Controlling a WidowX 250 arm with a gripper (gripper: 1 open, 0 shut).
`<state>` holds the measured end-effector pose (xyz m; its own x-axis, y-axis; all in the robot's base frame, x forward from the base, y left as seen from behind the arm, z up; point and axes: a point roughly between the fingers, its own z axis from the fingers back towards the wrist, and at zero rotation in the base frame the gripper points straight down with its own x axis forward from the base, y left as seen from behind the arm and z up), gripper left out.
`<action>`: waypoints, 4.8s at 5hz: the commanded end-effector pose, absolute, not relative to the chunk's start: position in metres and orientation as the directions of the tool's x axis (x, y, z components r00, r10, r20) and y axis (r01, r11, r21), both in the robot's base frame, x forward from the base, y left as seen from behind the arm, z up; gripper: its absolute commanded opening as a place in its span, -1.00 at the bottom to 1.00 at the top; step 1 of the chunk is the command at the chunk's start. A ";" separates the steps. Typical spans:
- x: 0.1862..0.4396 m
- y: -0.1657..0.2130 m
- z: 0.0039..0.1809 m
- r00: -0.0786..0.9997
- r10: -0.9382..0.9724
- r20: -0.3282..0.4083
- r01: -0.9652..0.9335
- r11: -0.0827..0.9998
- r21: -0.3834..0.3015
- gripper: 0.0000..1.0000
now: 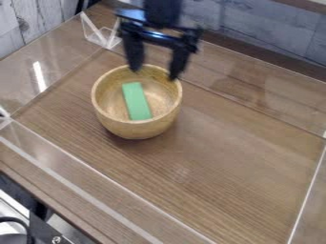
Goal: Move green object from inside the wooden bowl to the table next to it
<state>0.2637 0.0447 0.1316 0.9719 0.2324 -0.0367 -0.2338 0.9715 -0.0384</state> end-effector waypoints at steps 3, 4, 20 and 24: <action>0.253 0.087 0.123 0.744 0.667 0.046 -0.657 0.742 -0.135 1.00; 0.253 0.087 0.113 0.639 0.768 0.048 -0.755 0.638 -0.150 1.00; 0.314 0.098 0.061 0.524 0.851 -0.025 -0.842 0.513 -0.168 -1.00; 0.280 0.117 0.093 0.426 0.902 -0.073 -0.893 0.407 -0.191 -1.00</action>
